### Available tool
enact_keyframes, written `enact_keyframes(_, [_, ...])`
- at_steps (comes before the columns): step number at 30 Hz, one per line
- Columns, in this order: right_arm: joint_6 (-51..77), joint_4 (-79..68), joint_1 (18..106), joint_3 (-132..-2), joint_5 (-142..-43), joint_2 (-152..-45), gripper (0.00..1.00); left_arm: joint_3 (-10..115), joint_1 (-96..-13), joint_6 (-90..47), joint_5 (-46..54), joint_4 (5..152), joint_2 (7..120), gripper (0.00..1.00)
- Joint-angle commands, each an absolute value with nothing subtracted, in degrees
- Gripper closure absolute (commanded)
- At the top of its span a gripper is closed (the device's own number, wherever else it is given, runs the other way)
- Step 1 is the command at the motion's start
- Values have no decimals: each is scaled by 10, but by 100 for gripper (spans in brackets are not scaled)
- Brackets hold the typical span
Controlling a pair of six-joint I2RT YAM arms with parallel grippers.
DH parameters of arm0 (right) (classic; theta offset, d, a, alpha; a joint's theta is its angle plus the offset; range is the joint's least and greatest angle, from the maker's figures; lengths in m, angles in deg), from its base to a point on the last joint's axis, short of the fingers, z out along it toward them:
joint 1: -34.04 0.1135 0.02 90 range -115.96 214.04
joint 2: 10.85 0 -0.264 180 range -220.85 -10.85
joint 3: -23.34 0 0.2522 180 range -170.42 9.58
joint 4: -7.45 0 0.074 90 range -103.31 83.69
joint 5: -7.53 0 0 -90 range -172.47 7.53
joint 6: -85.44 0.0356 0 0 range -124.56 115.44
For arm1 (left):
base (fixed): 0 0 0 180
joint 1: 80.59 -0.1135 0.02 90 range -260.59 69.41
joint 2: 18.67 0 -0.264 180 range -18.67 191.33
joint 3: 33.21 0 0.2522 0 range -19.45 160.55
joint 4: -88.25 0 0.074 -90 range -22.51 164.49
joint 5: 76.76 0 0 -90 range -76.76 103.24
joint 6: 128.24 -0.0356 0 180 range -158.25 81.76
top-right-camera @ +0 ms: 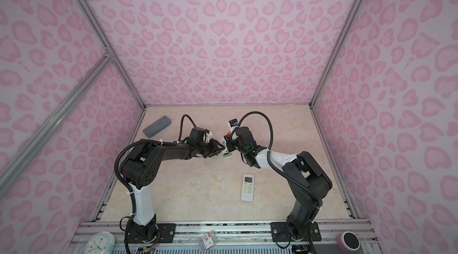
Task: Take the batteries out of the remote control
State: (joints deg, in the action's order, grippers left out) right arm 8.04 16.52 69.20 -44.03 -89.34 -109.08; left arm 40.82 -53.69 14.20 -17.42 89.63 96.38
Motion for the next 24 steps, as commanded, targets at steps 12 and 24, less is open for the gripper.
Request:
enact_keyframes(12, [31, 178, 689, -449, -885, -1100, 100, 405, -537, 143, -172, 900, 976, 62])
enact_keyframes(24, [-6, 179, 683, -448, -885, -1109, 100, 403, -539, 141, -171, 895, 980, 63])
